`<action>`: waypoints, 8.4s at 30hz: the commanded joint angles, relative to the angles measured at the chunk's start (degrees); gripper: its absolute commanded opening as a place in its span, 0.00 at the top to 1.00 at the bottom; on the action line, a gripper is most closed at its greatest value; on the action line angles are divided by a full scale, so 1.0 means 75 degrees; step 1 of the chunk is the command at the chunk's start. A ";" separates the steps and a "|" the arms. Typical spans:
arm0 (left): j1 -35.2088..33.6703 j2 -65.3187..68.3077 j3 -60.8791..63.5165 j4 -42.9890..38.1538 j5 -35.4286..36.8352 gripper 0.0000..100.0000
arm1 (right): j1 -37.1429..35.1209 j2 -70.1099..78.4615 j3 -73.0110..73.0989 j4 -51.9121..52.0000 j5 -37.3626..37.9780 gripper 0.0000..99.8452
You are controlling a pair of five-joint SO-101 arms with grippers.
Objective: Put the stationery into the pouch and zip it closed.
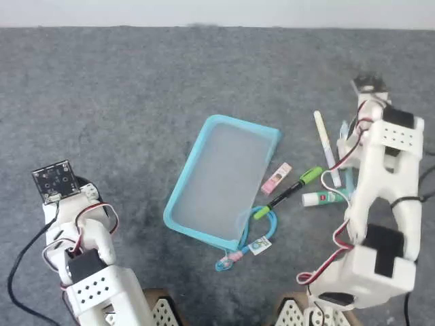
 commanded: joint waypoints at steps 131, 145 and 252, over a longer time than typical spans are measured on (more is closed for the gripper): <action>0.0586 0.0059 0.0088 -0.0270 -0.0270 0.95 | -0.3311 -0.0580 0.2098 -0.1377 -0.1711 0.99; 0.0610 0.0059 0.0088 -0.0258 -0.0270 0.95 | -0.2796 -0.0440 0.1653 -0.0229 -0.1465 0.94; 0.0938 0.0059 -0.0416 0.1020 -0.0539 0.96 | -0.3839 -0.1647 0.4032 -0.1272 -0.1348 0.99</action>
